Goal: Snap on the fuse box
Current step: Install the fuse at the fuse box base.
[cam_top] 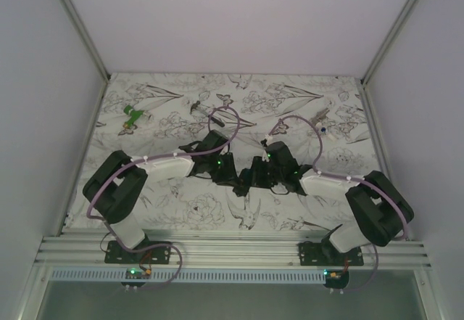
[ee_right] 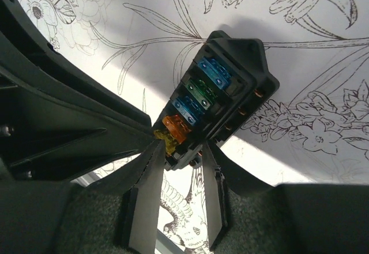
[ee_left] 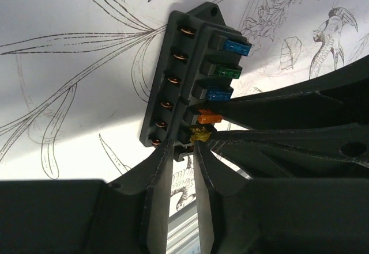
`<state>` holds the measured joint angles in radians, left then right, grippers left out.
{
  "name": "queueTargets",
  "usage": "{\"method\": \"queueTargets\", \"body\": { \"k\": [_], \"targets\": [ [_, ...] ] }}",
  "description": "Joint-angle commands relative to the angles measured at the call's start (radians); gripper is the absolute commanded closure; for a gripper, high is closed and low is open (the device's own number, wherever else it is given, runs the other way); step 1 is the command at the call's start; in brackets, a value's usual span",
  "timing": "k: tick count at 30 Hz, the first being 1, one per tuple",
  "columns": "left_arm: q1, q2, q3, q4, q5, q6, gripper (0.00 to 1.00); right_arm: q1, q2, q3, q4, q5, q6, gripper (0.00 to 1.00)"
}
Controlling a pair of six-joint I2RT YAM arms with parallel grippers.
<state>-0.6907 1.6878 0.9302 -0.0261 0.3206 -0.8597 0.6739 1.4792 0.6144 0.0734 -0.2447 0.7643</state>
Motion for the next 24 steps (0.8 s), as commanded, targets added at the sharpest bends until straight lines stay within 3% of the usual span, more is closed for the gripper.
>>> {"method": "queueTargets", "body": {
  "k": [1,15,19,24],
  "targets": [
    [0.006,0.031,0.016,-0.021,0.024,-0.009,0.77,-0.009,0.024,0.002,0.035,-0.019,0.005,0.64],
    [0.005,0.086,0.018,-0.023,0.014,-0.032,0.82,-0.009,0.127,0.013,-0.021,-0.049,-0.034,0.84],
    [0.005,0.090,0.013,-0.022,0.010,-0.051,0.82,-0.009,0.167,0.008,-0.028,-0.069,-0.051,0.85],
    [0.006,0.001,-0.022,-0.023,-0.051,-0.056,0.74,-0.009,0.108,0.017,-0.025,-0.085,-0.087,0.80]
  ]
}}
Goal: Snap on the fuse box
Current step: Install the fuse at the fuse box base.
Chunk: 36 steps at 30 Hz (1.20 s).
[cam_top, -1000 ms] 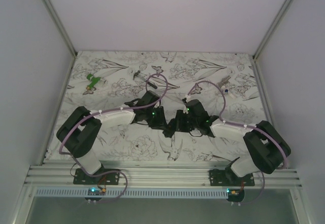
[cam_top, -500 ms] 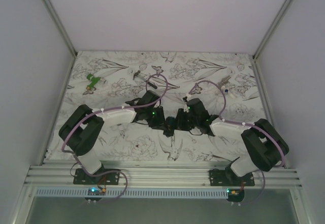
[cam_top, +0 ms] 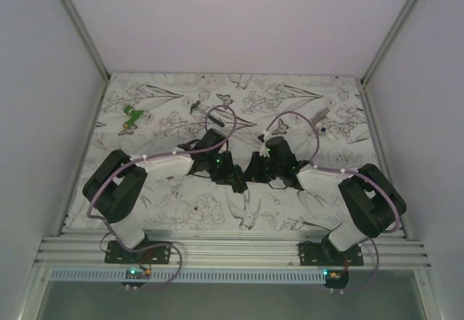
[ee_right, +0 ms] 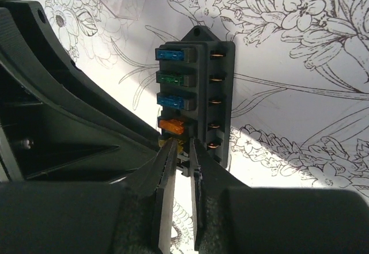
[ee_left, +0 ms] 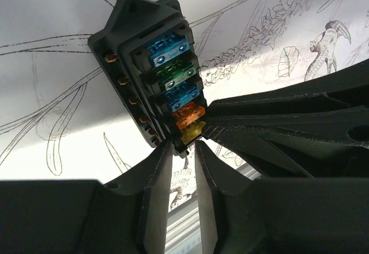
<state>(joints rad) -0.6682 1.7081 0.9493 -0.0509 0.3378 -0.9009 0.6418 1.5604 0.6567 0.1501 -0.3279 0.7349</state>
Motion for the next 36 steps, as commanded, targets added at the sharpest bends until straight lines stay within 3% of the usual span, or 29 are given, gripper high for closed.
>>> {"method": "queueTargets", "body": {
  "k": [1,11,26,36],
  "targets": [
    [-0.016,-0.036,-0.046,0.003,-0.078,-0.016,0.73,0.023,0.016,-0.016,-0.114,0.001,-0.069,0.79],
    [-0.010,-0.063,-0.050,0.003,-0.123,-0.046,0.72,0.024,-0.009,0.029,-0.119,-0.042,-0.091,0.74],
    [-0.014,-0.068,-0.070,0.003,-0.056,-0.050,0.74,0.023,0.049,0.061,-0.138,-0.064,-0.092,0.73],
    [-0.014,-0.125,-0.100,0.006,-0.083,-0.046,0.70,0.023,0.061,0.063,-0.146,-0.066,-0.092,0.74]
  ]
}}
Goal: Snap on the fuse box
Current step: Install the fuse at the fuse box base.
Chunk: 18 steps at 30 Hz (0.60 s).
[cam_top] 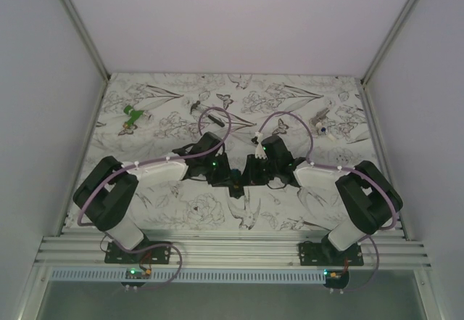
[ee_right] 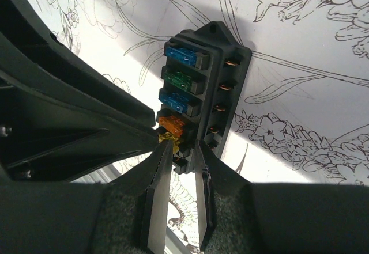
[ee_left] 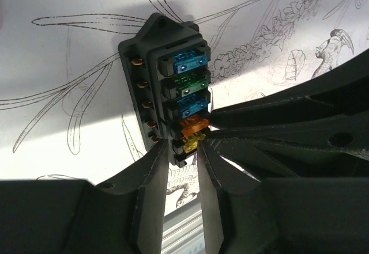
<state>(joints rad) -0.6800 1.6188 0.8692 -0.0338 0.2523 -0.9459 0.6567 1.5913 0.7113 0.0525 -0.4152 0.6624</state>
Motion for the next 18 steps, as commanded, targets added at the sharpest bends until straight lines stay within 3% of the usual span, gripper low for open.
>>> {"method": "queueTargets", "body": {
  "k": [1,18],
  "targets": [
    [-0.003,-0.041,-0.024,-0.011,-0.002,-0.001,0.71,0.009,0.032,0.008,-0.048,0.021,-0.021,0.74],
    [-0.002,0.021,-0.025,-0.001,0.015,-0.004,0.76,0.009,0.056,0.026,-0.071,0.009,-0.028,0.74]
  ]
}}
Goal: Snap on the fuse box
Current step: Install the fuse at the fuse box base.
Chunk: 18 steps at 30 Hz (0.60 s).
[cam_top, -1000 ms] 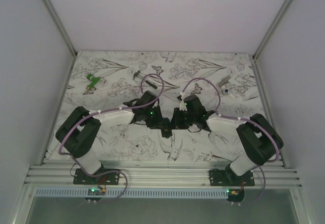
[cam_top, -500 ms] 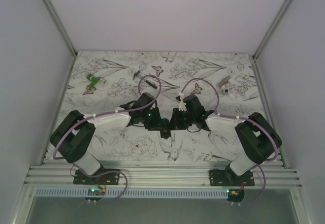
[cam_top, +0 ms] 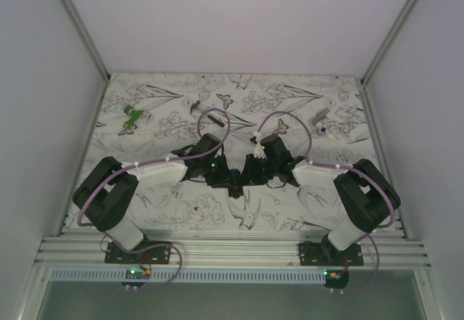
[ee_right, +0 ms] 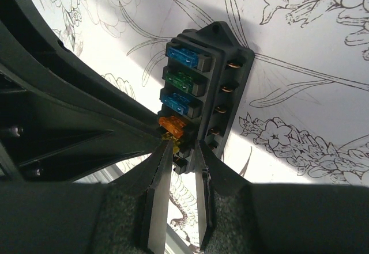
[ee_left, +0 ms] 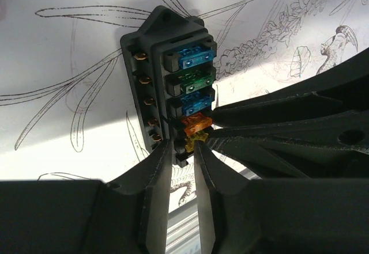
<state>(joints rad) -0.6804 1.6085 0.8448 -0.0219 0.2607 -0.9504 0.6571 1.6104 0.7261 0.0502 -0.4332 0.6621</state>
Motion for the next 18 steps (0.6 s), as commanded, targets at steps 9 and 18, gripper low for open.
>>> {"method": "queueTargets", "body": {
  "k": [9,18],
  "targets": [
    [-0.002,0.089,0.009,-0.020,0.005,-0.011,0.79,0.008,0.075,0.024,-0.114,0.018,-0.043,0.79],
    [-0.018,0.149,0.027,-0.094,-0.007,-0.012,0.84,0.037,0.151,0.008,-0.173,0.051,-0.067,0.87]
  ]
}}
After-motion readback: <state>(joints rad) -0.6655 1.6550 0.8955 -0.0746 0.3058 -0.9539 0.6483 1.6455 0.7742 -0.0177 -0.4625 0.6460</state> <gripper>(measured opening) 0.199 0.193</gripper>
